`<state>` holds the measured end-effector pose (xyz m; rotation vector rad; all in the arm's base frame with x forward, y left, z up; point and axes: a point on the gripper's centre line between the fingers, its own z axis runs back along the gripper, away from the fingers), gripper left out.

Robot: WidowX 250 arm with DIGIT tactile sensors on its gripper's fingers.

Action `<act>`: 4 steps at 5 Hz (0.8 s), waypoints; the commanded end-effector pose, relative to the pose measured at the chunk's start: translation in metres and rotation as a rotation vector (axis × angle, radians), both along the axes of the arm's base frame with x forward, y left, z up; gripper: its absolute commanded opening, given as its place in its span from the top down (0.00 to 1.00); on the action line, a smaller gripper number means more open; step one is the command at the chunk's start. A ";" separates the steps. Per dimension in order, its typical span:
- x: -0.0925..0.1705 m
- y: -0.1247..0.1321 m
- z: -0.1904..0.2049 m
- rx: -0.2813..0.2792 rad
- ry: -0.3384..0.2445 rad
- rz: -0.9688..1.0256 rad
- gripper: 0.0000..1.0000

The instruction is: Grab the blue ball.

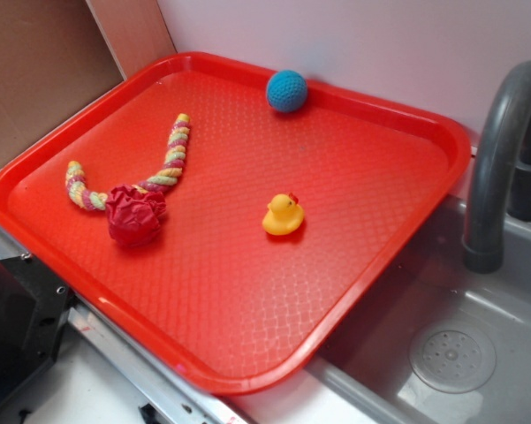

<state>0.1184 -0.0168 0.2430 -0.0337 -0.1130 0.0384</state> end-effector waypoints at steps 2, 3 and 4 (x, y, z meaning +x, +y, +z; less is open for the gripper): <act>0.019 -0.003 0.001 0.091 -0.095 -0.066 0.00; 0.039 -0.006 -0.014 0.079 -0.248 -0.040 0.00; 0.060 -0.023 -0.034 0.061 -0.361 0.017 0.00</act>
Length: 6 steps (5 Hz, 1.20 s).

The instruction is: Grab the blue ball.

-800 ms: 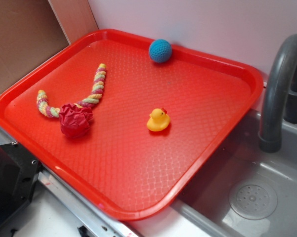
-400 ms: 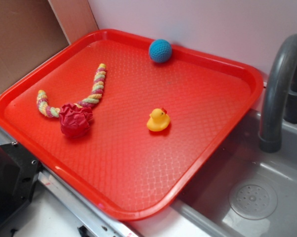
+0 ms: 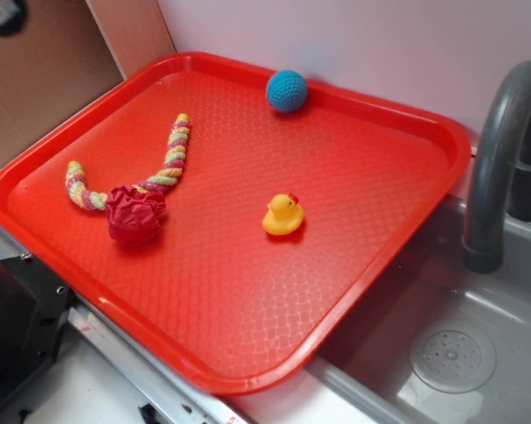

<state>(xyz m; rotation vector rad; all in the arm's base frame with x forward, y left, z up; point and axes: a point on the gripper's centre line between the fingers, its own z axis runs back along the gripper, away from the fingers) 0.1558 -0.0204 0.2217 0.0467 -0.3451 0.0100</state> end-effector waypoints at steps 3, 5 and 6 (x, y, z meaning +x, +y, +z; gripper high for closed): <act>0.096 -0.023 -0.075 -0.123 -0.165 0.055 0.00; 0.128 -0.021 -0.113 -0.105 -0.128 0.036 0.00; 0.146 -0.013 -0.130 -0.091 -0.123 0.042 0.00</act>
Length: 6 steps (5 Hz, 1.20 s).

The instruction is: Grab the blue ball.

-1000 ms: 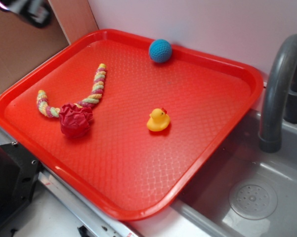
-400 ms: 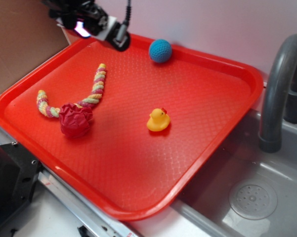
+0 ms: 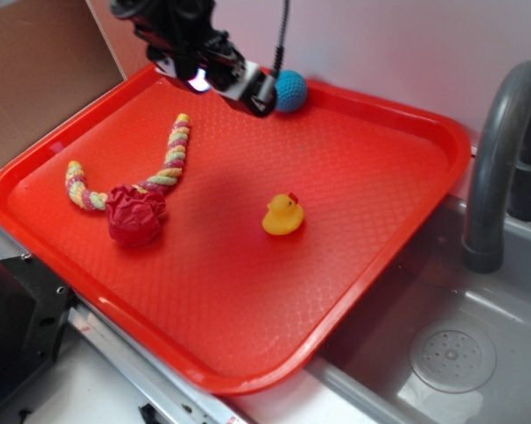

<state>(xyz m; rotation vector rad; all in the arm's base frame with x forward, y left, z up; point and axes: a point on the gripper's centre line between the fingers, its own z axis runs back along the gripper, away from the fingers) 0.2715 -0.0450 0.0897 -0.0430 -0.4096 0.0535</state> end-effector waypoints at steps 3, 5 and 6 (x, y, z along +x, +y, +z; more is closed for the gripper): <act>0.066 0.035 -0.018 0.085 -0.047 0.080 0.00; 0.117 0.063 -0.045 0.123 -0.011 0.066 0.00; 0.125 0.068 -0.053 0.131 0.003 0.074 1.00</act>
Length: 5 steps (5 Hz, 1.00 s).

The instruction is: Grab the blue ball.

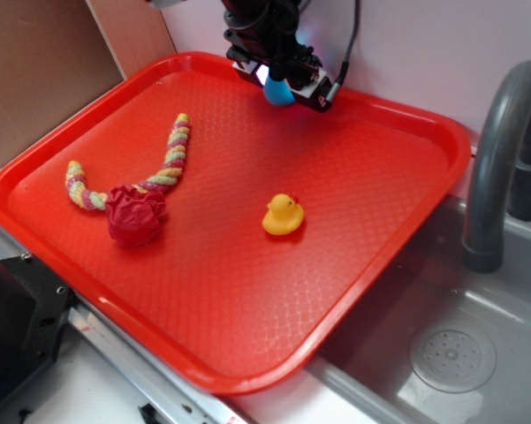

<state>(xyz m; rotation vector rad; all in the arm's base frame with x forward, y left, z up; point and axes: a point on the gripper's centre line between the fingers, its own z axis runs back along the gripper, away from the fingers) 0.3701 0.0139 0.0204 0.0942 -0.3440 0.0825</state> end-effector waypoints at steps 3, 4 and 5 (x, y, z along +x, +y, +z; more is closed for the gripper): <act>-0.002 -0.006 0.049 -0.017 -0.025 0.002 1.00; -0.044 -0.020 0.081 -0.060 0.084 0.051 1.00; -0.072 -0.030 0.110 -0.149 0.174 0.031 1.00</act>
